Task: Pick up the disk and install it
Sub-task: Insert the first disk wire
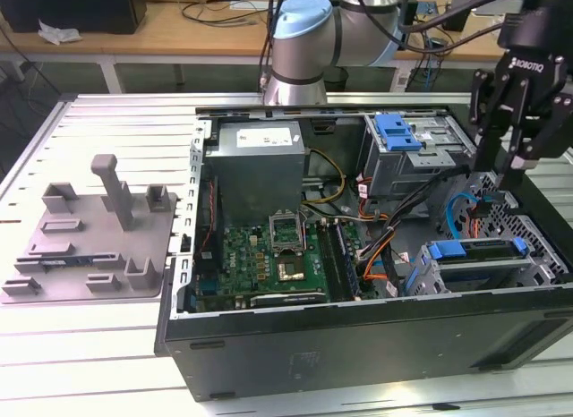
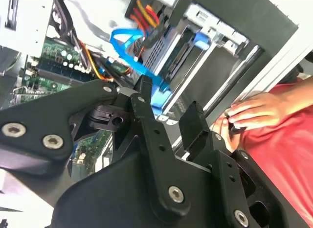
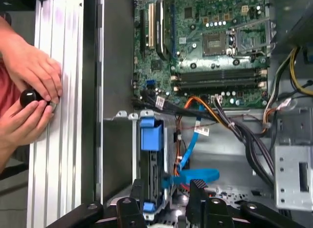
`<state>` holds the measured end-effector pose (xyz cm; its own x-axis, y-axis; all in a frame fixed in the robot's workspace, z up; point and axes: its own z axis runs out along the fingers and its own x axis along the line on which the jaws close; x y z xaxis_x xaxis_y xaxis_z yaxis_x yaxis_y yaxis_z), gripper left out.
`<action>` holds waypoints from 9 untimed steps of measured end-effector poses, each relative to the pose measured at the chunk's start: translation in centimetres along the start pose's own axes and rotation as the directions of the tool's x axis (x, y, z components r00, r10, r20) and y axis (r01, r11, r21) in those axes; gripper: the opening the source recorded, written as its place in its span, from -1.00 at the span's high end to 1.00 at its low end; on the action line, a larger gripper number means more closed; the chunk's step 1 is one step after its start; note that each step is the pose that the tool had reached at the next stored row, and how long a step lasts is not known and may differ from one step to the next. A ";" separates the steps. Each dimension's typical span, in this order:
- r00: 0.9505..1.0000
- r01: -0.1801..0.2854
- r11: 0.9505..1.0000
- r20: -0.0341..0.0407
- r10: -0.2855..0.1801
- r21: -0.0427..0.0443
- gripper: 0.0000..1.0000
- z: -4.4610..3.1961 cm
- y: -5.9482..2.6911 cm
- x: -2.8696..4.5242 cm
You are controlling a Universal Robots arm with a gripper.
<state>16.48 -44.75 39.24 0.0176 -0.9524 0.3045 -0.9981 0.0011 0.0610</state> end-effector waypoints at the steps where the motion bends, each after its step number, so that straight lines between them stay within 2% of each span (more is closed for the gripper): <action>1: 1.000 -0.002 1.000 -0.002 0.002 -0.001 0.00 -0.04 -0.26 -0.07; 5: 1.000 -0.027 1.000 -0.003 0.027 -0.008 0.00 -0.16 -1.27 -0.35; 8: 0.998 -0.057 0.998 -0.002 0.057 -0.018 0.00 -0.12 -1.57 -0.42; 9: 0.997 -0.075 0.997 -0.001 0.075 -0.024 0.00 -0.08 -1.66 -0.44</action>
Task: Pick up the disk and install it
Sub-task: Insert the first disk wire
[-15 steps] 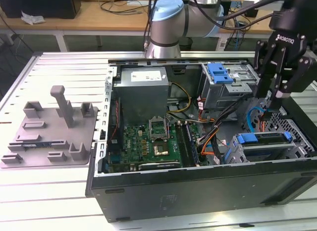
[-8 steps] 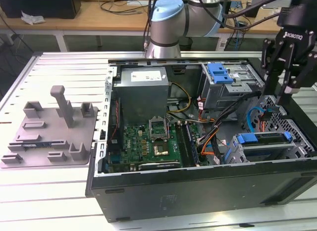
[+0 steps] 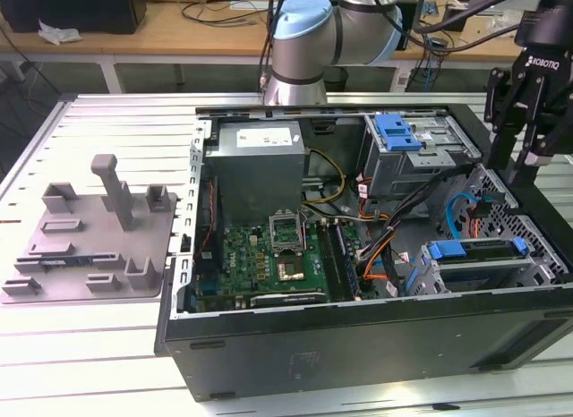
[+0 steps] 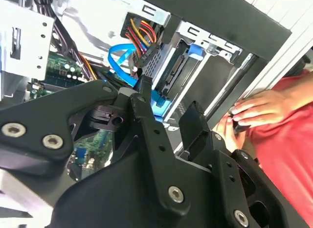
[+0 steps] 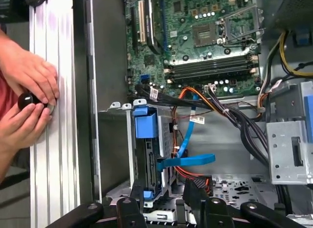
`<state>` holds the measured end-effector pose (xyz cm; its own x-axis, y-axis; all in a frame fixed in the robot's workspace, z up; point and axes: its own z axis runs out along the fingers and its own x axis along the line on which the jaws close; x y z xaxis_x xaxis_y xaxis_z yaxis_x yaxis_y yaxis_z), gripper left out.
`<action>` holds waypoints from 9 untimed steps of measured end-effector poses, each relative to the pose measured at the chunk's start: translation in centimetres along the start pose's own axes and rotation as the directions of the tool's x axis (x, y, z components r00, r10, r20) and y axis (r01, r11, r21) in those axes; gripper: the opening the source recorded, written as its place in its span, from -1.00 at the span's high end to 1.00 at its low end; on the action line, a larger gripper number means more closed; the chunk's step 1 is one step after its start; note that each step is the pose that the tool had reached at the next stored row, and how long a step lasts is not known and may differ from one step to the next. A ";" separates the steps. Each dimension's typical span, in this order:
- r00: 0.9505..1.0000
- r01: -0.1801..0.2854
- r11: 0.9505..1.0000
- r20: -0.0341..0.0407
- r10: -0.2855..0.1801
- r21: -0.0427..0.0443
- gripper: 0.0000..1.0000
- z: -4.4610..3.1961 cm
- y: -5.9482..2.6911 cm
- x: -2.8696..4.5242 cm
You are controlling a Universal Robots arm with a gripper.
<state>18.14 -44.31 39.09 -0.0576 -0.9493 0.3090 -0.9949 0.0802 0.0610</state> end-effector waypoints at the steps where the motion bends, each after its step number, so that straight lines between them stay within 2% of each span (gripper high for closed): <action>1: 1.000 -0.022 1.000 0.001 0.022 -0.007 0.00 0.04 -0.07 -0.02; 2: 0.999 -0.046 0.999 0.003 0.046 -0.015 0.00 0.08 -0.17 -0.05; 4: 0.998 -0.063 0.998 0.003 0.063 -0.021 0.00 0.11 -0.35 -0.09; 7: 0.997 -0.078 0.997 0.004 0.078 -0.024 0.00 0.08 -0.52 -0.16; 9: 0.996 -0.090 0.996 0.005 0.090 -0.023 0.00 0.04 -0.70 -0.26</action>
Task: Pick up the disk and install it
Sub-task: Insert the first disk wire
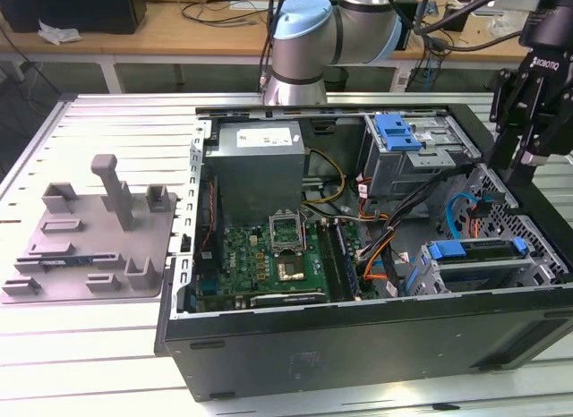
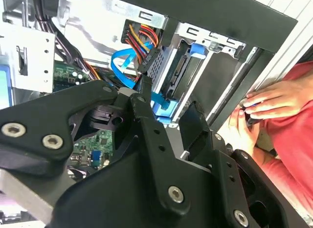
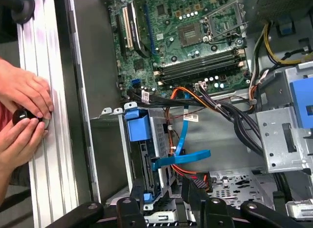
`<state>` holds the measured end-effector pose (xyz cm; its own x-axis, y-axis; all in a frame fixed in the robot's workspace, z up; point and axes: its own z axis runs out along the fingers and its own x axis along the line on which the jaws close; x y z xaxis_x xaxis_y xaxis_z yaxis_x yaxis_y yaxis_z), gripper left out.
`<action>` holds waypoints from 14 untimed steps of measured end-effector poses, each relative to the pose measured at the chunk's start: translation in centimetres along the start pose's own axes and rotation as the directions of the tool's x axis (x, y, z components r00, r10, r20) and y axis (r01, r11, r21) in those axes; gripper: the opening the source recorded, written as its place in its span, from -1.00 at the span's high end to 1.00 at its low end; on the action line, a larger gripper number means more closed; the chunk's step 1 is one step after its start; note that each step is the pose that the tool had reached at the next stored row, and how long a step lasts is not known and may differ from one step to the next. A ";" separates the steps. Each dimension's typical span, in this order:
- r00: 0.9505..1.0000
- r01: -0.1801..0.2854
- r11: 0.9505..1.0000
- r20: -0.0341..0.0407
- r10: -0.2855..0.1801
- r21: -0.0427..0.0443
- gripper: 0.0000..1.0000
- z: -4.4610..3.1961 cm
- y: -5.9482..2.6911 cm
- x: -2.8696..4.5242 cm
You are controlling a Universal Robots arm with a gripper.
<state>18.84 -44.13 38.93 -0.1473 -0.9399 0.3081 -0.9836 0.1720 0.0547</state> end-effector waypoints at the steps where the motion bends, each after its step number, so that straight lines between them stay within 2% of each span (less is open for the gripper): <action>1: 1.000 -0.003 1.000 0.000 0.003 0.001 0.00 -0.03 -0.05 -0.06; 6: 1.000 -0.018 1.000 0.004 0.018 0.016 0.00 -0.19 -0.31 -0.53; 7: 1.000 -0.023 0.999 0.002 0.023 0.023 0.00 -0.25 -0.32 -0.68; 8: 1.000 -0.031 0.999 0.000 0.031 0.036 0.00 -0.32 -0.37 -0.92; 9: 0.999 -0.039 0.998 0.000 0.039 0.040 0.00 -0.34 -0.42 -0.98; 13: 0.998 -0.070 0.997 0.003 0.070 0.039 0.00 -0.34 -0.47 -1.02; 14: 0.997 -0.077 0.996 0.003 0.077 0.041 0.00 -0.34 -0.48 -1.05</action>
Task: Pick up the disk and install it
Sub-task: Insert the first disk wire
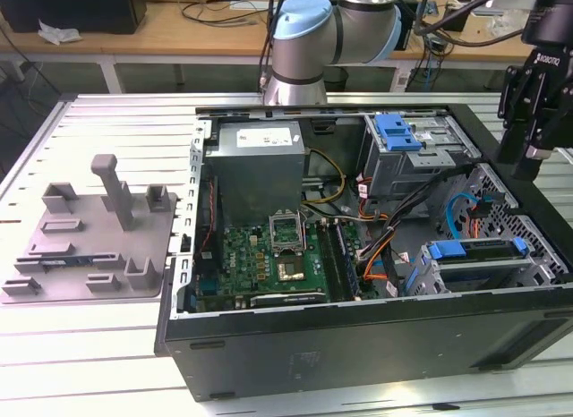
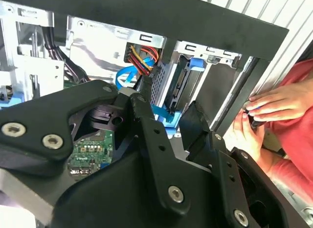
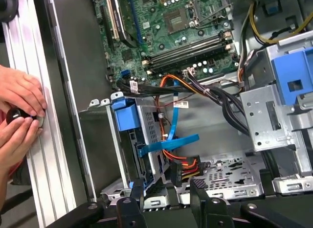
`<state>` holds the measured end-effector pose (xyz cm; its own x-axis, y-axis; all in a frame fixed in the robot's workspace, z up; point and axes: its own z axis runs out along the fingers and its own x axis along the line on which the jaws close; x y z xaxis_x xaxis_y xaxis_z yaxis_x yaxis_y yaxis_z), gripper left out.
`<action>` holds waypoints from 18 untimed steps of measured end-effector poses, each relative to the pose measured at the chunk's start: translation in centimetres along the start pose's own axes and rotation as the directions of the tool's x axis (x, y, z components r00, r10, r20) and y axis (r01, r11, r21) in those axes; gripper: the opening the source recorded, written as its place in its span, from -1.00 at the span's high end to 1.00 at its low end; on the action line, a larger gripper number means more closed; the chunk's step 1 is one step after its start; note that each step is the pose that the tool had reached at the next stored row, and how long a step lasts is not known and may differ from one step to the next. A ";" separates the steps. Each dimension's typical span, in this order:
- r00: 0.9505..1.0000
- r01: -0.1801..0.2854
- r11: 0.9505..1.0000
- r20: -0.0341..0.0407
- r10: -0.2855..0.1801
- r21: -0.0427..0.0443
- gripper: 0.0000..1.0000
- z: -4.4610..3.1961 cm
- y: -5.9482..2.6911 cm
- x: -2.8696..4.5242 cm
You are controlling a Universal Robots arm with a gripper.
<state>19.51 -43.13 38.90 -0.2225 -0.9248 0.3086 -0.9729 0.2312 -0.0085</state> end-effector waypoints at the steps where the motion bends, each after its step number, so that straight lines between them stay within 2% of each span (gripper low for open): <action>1: 1.000 -0.005 1.000 -0.002 0.005 0.003 0.00 -0.01 0.00 -0.04; 3: 1.000 -0.013 1.000 -0.005 0.013 0.010 0.00 -0.01 0.03 -0.22; 5: 1.000 -0.015 1.000 -0.016 0.015 0.013 0.00 -0.03 0.16 -0.76; 6: 1.000 -0.016 1.000 -0.025 0.016 0.015 0.00 -0.06 0.32 -1.46; 7: 0.999 -0.016 1.000 -0.029 0.016 0.017 0.00 -0.07 0.43 -1.91; 9: 0.999 -0.016 1.000 -0.032 0.016 0.017 0.00 0.04 0.53 -2.39; 10: 0.999 -0.015 1.000 -0.033 0.015 0.015 0.00 0.14 0.54 -2.47; 11: 0.999 -0.011 1.000 -0.037 0.011 0.008 0.00 0.24 0.54 -2.51; 12: 0.999 -0.004 1.000 -0.040 0.003 -0.003 0.00 0.36 0.53 -2.55; 14: 0.999 0.007 1.000 -0.044 -0.008 -0.015 0.00 0.51 0.50 -2.61; 15: 0.999 0.016 1.000 -0.048 -0.018 -0.024 0.00 0.68 0.37 -2.70; 18: 0.998 0.024 0.999 -0.057 -0.026 -0.027 0.00 0.94 0.14 -2.84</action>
<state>19.94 -40.76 37.13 -0.1933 -0.9119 0.3620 -0.9759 0.2167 0.0247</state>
